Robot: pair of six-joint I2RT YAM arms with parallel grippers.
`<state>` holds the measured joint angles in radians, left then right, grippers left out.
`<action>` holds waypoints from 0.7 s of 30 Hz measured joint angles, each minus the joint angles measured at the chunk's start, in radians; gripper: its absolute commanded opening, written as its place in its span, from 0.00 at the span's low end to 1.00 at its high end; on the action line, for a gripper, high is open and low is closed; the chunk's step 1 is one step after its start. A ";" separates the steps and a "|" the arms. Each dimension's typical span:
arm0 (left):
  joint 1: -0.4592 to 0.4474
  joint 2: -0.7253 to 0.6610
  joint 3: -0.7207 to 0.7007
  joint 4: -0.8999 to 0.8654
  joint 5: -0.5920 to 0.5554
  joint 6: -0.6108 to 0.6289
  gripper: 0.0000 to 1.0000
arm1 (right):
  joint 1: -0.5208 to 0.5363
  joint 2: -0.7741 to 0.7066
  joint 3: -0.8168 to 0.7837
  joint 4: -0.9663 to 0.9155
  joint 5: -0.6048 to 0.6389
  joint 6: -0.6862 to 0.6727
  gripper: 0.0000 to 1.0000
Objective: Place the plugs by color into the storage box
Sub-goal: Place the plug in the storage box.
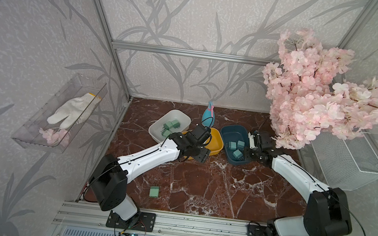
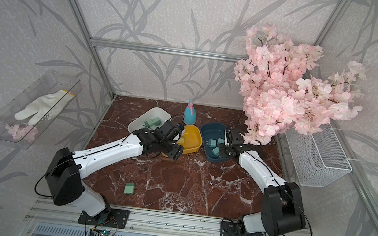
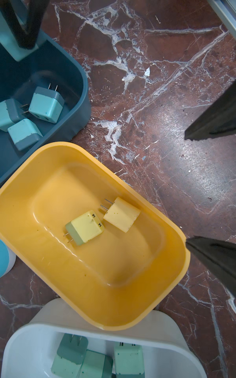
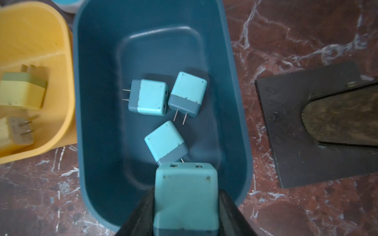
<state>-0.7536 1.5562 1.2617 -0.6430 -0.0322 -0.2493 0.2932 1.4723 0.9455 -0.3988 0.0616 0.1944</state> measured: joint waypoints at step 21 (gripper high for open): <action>0.000 0.029 0.000 0.001 -0.020 -0.016 0.78 | -0.037 0.197 0.137 0.030 0.042 -0.023 0.60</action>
<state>-0.7536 1.5856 1.2613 -0.6422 -0.0525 -0.2653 0.2558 1.6695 1.0824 -0.3691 0.1040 0.1715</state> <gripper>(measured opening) 0.782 0.593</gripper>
